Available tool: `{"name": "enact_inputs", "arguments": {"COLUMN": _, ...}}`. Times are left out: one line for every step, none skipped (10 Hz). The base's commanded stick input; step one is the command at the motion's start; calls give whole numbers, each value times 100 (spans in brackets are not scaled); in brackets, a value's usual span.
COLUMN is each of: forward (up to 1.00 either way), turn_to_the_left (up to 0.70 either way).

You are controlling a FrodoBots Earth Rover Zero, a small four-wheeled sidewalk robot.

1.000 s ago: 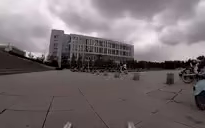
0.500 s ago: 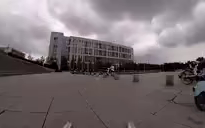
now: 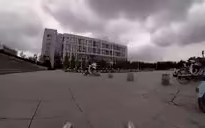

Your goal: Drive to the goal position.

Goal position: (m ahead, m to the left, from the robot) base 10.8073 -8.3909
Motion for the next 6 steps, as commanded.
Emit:
{"name": "enact_inputs", "arguments": {"forward": 50, "turn_to_the_left": 1}}
{"name": "enact_inputs", "arguments": {"forward": 50, "turn_to_the_left": 0}}
{"name": "enact_inputs", "arguments": {"forward": 50, "turn_to_the_left": -4}}
{"name": "enact_inputs", "arguments": {"forward": 50, "turn_to_the_left": -14}}
{"name": "enact_inputs", "arguments": {"forward": 50, "turn_to_the_left": -24}}
{"name": "enact_inputs", "arguments": {"forward": 50, "turn_to_the_left": -24}}
